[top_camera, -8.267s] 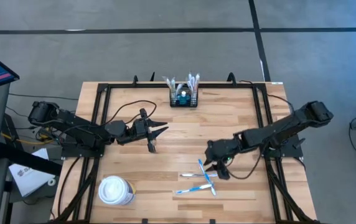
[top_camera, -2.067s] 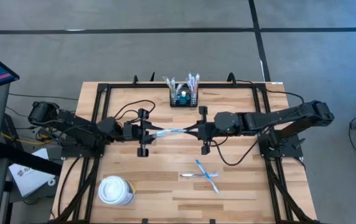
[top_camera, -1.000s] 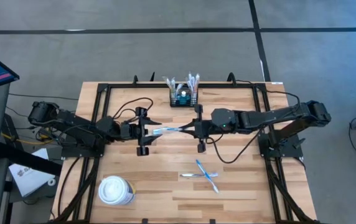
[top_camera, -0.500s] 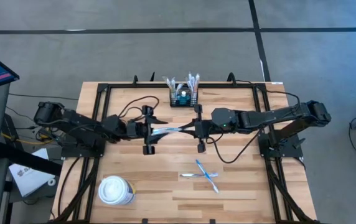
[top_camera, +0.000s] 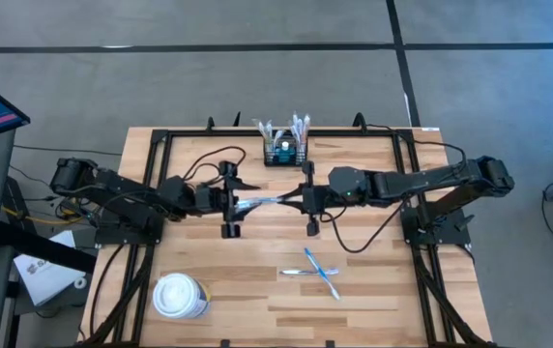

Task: Pick & Place toothbrushing station
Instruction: Put the blue toothbrush into the mesh organizer

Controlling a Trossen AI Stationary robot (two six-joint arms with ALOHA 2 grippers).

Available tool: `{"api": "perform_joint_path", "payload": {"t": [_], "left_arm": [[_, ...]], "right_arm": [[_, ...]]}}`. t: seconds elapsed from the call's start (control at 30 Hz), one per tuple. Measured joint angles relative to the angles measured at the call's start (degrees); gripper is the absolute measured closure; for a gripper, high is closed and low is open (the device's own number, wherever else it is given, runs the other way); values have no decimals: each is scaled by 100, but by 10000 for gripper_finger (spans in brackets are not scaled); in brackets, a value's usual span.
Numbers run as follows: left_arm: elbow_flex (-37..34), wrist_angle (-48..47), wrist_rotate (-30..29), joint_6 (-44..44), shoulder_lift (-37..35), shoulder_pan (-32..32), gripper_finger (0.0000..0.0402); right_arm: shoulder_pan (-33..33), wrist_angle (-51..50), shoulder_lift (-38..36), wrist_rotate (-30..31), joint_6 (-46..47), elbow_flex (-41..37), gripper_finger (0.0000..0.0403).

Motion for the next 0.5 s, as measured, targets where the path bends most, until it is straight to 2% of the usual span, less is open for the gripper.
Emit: {"api": "perform_joint_path", "payload": {"t": [0.17, 0.27, 0.4, 0.5], "left_arm": [[0, -181, 1, 0, -1, -1, 269], [0, -180, 1, 0, -1, -1, 308], [0, -178, 6, 8, -1, -1, 383], [0, -178, 53, 5, -1, -1, 387]], "right_arm": [[-15, 7, 2, 15, 13, 0, 386], [-17, -18, 2, 15, 26, 0, 388], [-20, -29, 2, 7, 33, 0, 383], [-22, -35, 2, 9, 55, 0, 382]]}}
